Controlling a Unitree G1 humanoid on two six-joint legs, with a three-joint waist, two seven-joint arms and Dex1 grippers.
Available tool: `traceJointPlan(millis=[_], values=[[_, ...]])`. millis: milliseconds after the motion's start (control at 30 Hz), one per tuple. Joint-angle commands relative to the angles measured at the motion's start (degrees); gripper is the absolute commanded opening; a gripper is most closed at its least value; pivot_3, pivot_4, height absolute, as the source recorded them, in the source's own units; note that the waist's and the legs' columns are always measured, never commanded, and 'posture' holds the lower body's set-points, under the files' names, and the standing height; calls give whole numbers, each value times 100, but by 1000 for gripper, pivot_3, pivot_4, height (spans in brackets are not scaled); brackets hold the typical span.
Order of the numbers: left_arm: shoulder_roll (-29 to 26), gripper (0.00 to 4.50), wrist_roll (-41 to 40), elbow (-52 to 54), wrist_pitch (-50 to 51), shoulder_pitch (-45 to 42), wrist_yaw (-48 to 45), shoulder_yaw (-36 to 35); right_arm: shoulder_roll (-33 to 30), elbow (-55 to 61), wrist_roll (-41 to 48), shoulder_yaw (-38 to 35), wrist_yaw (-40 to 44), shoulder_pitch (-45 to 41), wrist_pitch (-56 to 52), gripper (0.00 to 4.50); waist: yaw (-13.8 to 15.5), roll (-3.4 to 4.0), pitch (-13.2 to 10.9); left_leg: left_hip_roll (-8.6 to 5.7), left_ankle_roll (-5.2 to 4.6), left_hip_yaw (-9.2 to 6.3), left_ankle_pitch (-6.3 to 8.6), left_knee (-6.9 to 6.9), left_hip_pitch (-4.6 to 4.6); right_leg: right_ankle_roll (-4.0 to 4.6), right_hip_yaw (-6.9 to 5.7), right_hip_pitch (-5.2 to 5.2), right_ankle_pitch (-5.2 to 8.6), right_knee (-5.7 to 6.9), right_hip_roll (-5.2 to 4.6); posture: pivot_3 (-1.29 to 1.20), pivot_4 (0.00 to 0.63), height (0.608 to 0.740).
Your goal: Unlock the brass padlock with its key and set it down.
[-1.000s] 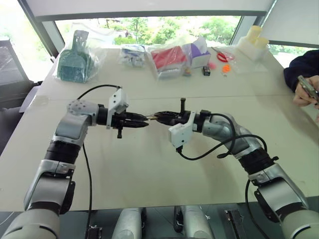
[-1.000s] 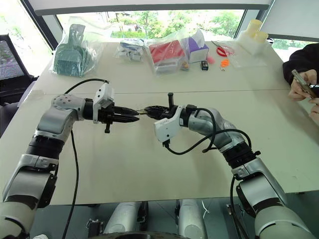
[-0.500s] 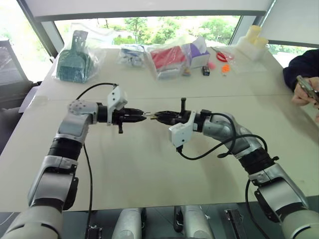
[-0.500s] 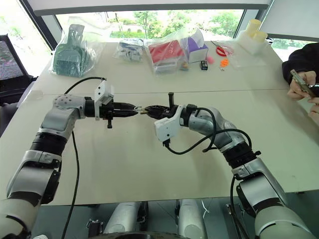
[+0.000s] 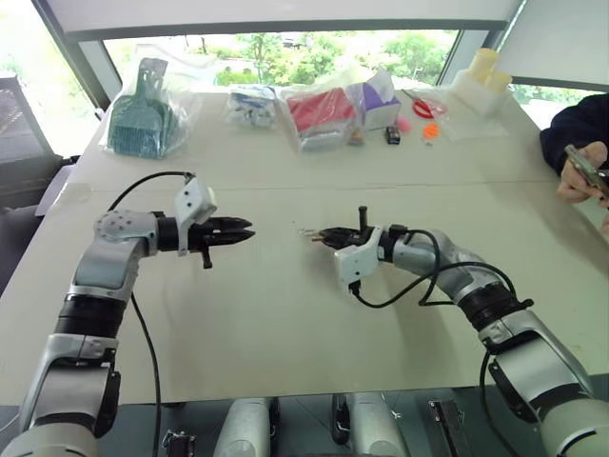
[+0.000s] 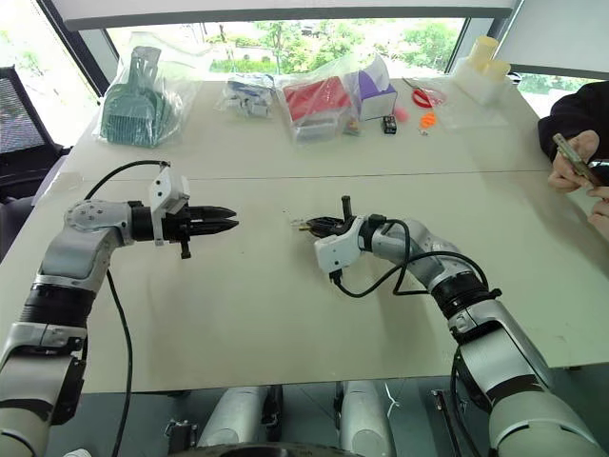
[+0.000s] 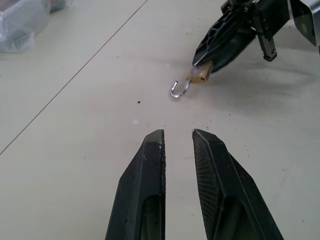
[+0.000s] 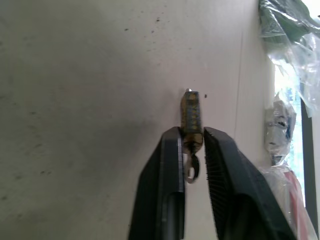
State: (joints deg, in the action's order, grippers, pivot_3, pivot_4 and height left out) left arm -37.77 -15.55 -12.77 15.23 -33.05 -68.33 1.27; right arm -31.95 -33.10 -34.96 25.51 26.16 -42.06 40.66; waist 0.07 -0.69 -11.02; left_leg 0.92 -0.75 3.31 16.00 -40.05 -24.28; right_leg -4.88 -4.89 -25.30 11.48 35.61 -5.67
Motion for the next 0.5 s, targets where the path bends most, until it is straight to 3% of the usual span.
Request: traceJointPlan(millis=[33, 167, 400, 500], values=[[-122, 817, -148, 453, 184, 116, 94, -148, -25, 123, 133, -55, 4, -145, 151, 2366, -21, 0, 0, 0, 0, -1, 0, 0, 1, 0, 0, 0, 0, 1, 0, 0, 150, 740], [-290, 817, -49, 978, 327, 446, 203, -85, -340, 730, 593, -167, 671, 74, -52, 4417, -62, 0, 0, 2, 2, -16, -1, 3, 3, 0, 1, 1, 0, 1, 0, 0, 150, 740], [-588, 817, -262, 1733, 602, 900, 246, -230, -950, 2950, 2881, -815, 2934, 771, -2749, 4477, -52, 2, -1, 14, 0, -22, 0, 2, 9, 1, 2, 7, -1, 4, -2, 0, 150, 740], [-651, 817, -374, 1929, 776, 1041, 303, -290, -1099, 3576, 3619, -1115, 3370, 997, -3958, 4477, -44, 2, -1, 16, -1, -23, 1, 2, 21, 2, 1, 14, 0, 8, -2, 0, 150, 740]])
